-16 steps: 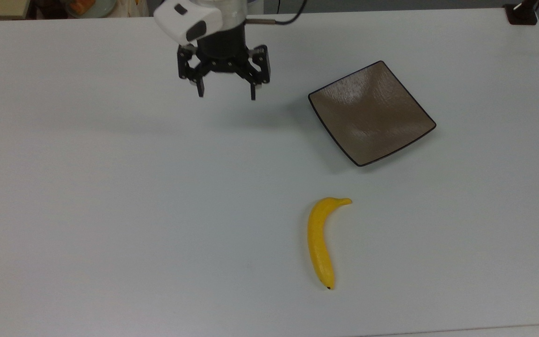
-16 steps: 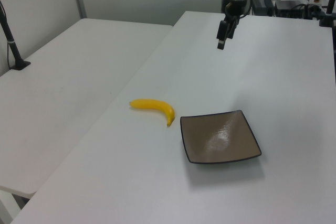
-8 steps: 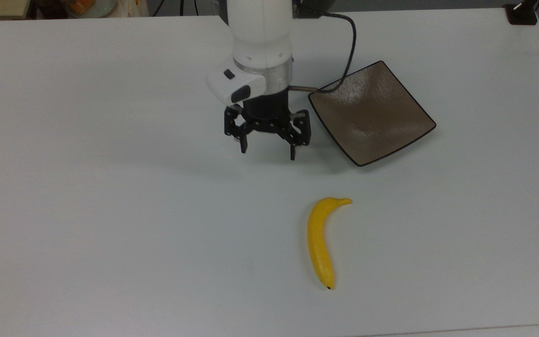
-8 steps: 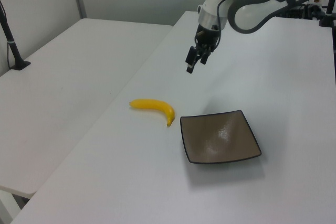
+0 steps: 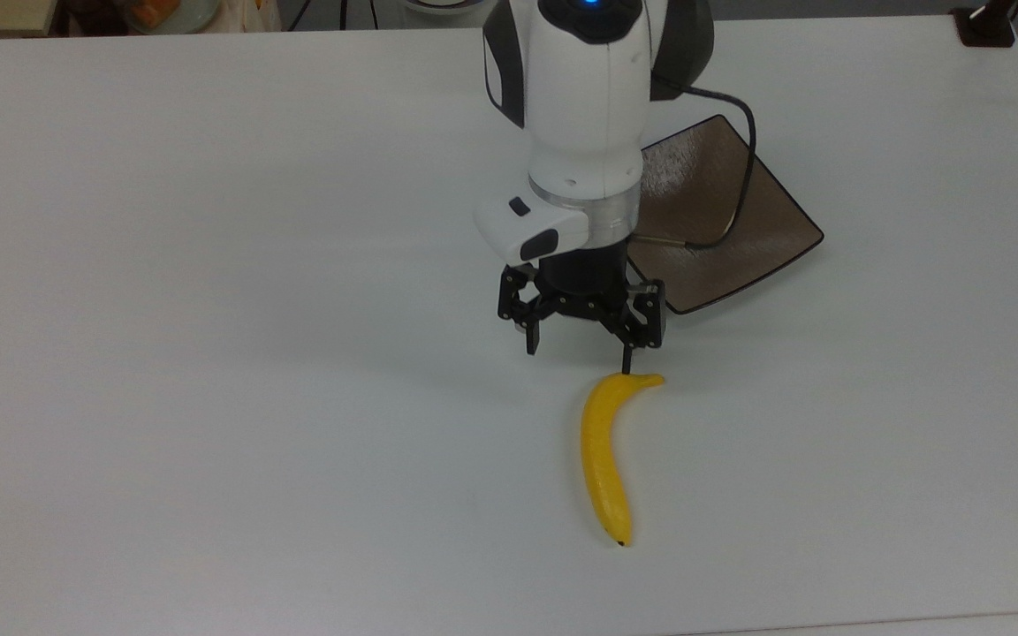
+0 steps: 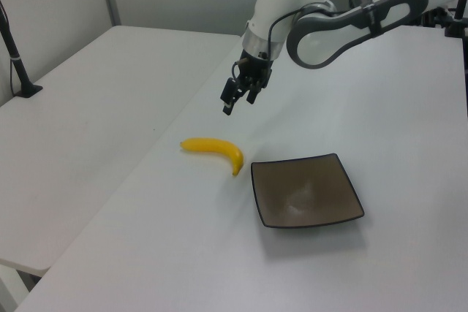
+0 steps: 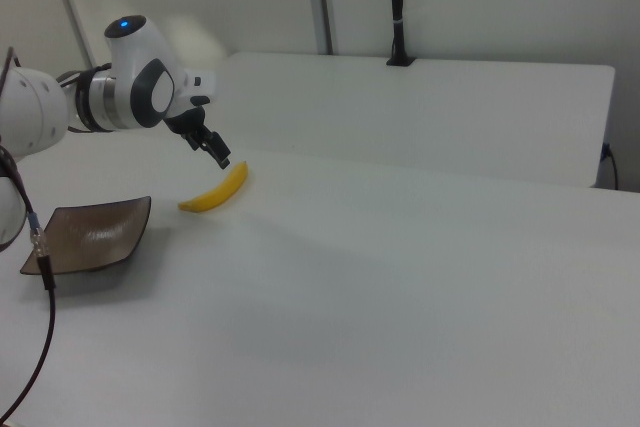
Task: Bananas placed on a ceramic plate
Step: 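Lower the gripper around the banana's middle and close it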
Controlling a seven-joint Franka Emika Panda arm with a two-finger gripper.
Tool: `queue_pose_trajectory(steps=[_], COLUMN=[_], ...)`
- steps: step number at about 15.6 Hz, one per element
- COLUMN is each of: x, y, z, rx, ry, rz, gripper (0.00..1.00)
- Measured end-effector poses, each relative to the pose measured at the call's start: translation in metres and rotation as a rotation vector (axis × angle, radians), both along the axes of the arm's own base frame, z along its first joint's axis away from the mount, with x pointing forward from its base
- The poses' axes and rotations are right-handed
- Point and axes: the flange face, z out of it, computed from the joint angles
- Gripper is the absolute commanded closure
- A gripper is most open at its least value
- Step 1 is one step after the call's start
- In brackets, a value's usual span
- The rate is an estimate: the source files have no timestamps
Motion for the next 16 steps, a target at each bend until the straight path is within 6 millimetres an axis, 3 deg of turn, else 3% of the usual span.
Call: queue_pose_trajectory(steps=[4, 7, 10, 11, 13, 16], x=[0.021, 0.034, 0.038, 0.037, 0.037, 0.038], y=[0.018, 0.033, 0.049, 0.052, 0.057, 0.056], z=[-0.027, -0.079, -0.112, -0.118, -0.125, -0.12], rx=[-0.011, -0.031, -0.055, -0.059, -0.071, -0.086], ry=[-0.053, -0.075, -0.079, -0.077, -0.076, -0.092], rz=[-0.013, -0.03, -0.022, -0.018, -0.007, 0.002], gripper=[0.0, 0.0, 0.0, 0.17, 0.9, 0.92])
